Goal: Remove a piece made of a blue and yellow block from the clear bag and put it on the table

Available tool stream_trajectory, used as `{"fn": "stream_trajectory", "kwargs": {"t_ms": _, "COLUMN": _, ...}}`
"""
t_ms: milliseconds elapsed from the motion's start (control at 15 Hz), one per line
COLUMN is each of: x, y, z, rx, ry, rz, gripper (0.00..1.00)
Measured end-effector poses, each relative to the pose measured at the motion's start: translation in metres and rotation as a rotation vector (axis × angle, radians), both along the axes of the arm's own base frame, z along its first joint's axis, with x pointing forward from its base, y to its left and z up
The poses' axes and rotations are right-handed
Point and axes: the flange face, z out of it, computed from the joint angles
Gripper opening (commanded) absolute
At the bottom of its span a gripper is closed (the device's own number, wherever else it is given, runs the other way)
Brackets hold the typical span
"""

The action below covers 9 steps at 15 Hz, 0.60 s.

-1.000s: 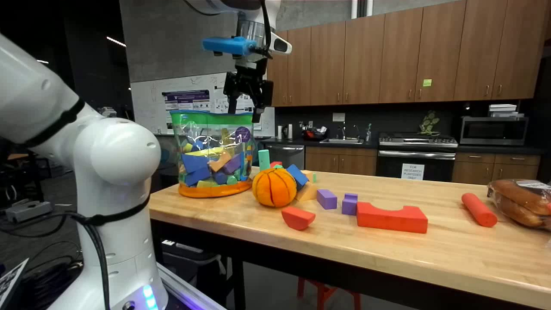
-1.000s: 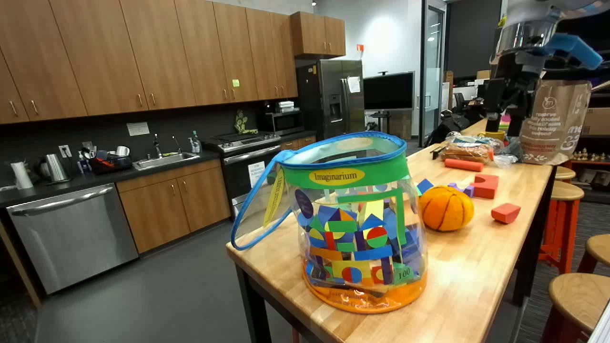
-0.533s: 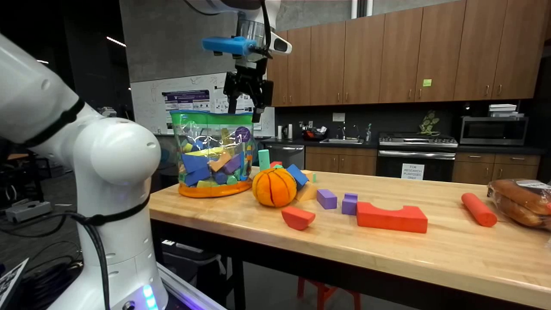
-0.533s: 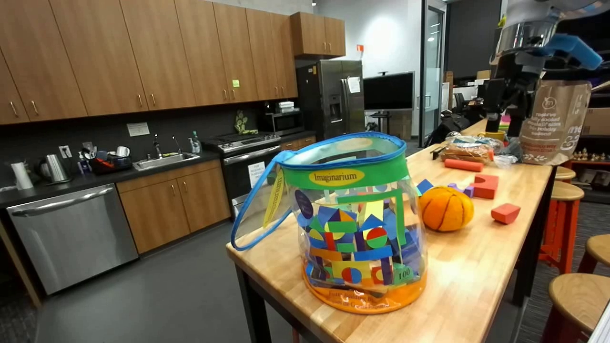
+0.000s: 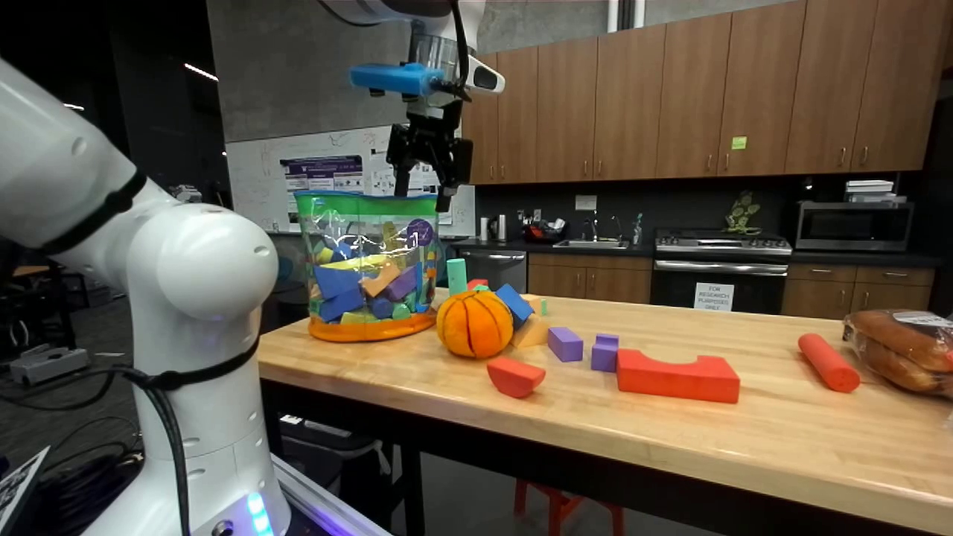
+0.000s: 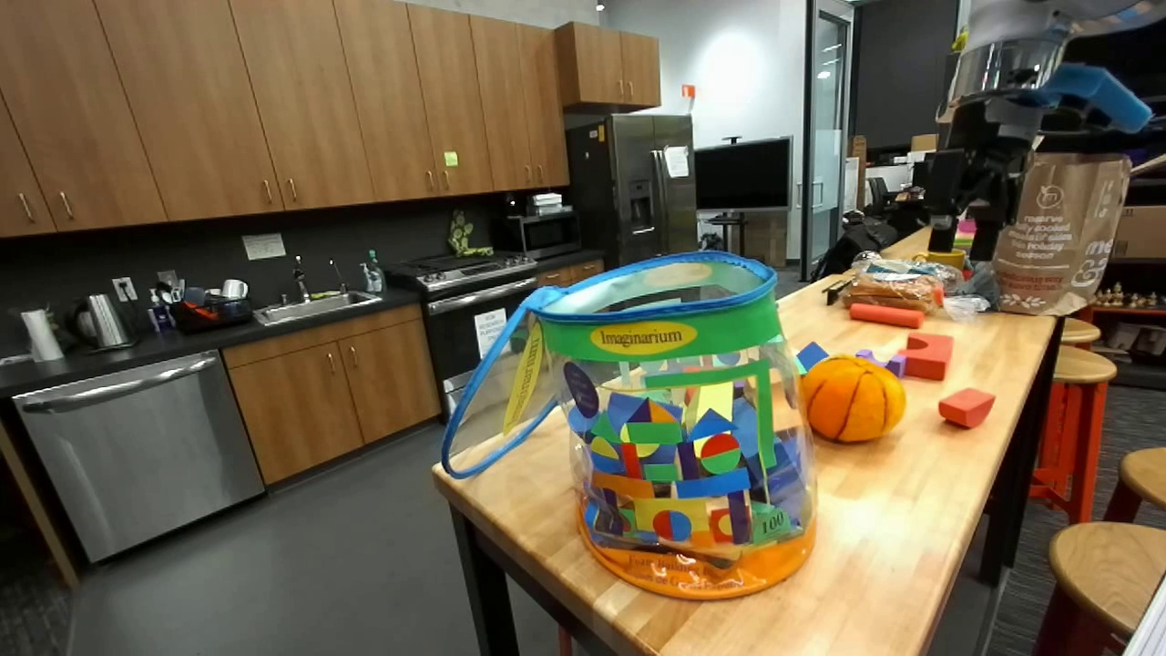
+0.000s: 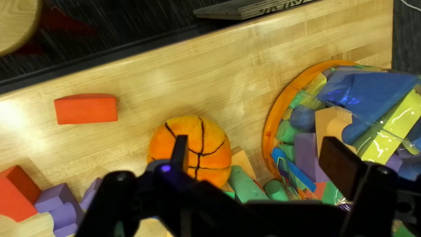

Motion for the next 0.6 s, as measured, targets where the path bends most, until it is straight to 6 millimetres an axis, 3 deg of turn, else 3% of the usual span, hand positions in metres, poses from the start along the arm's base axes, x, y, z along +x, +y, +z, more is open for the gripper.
{"fn": "stream_trajectory", "kwargs": {"t_ms": 600, "x": 0.002, "y": 0.0049, "z": 0.0055, "rx": -0.019, "ry": -0.01, "rz": 0.007, "gripper": 1.0}}
